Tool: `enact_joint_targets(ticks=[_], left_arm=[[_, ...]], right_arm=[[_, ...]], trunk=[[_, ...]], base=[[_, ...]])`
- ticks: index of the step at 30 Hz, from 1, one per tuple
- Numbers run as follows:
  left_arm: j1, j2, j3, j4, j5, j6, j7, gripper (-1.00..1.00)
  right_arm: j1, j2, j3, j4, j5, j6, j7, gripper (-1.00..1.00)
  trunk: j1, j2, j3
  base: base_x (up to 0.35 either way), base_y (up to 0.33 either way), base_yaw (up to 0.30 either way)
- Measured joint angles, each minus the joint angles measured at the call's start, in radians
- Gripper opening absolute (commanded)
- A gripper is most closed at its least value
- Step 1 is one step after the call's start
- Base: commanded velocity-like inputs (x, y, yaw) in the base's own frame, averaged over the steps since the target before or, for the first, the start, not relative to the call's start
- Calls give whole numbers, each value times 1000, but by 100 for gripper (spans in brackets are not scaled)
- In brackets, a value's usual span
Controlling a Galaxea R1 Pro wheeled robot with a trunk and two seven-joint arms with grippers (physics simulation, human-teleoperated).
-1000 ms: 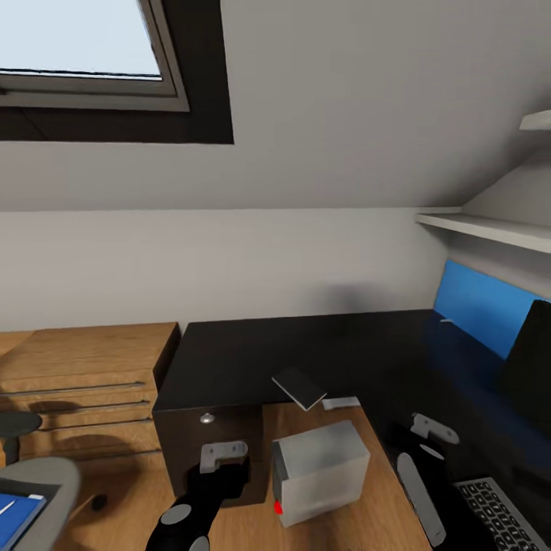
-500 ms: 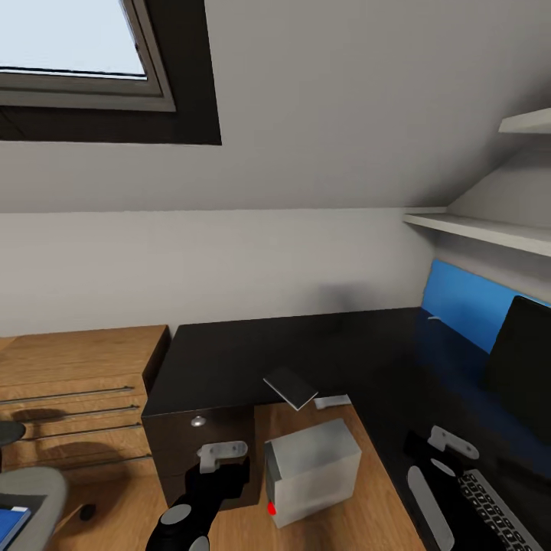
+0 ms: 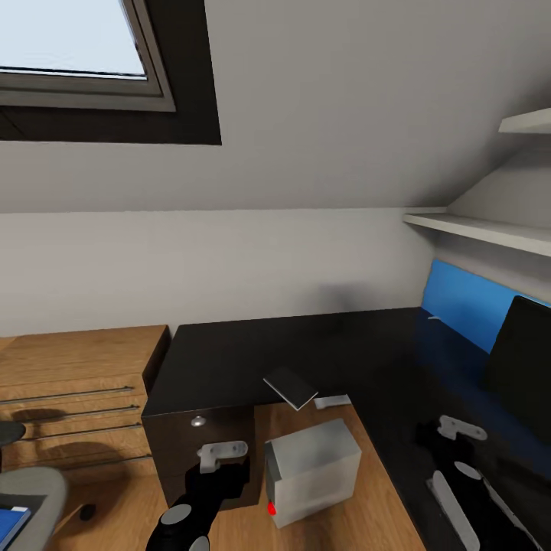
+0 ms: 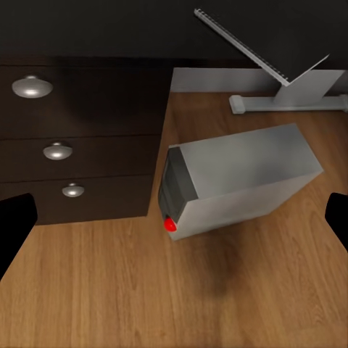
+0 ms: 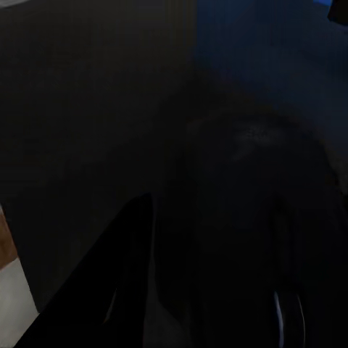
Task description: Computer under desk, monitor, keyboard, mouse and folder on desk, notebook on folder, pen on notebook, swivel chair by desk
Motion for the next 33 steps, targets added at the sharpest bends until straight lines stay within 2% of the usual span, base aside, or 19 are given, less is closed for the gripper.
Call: enact_joint_targets(ticks=[4,6,8,14,20,29,33], left_arm=[[0,0,0,0,0,0,0,100],[0,-1,0,0,0,0,0,100],[0,-1,0,1,0,0,0,100],[0,-1,0,1,0,0,0,100],[0,0,0,1,1,-1,0,100],[0,-1,-1,1,2,0,0,100],[0,-1,-4,-3,3,0,-2,100]], right_arm=[[0,-19,-1,5,3,4,37,-100],[0,-43,-1,23,4,5,61,-100],[-1,-56,-1,41,4,4,82,-100],[-35,-82,0,164,18,-2,132,-100],[-60,-85,1,219,65,-3,137,-100],[-63,-83,2,232,70,-3,138,-100],[-101,-83,3,305,69,-3,136,-100]], trunk=[[0,0,0],[0,0,0],[0,0,0],[0,0,0],[0,0,0],[0,0,0],[0,0,0]], base=[[0,0,0],[0,0,0],[0,0,0],[16,0,0],[191,0,0],[86,0,0],[65,0,0]])
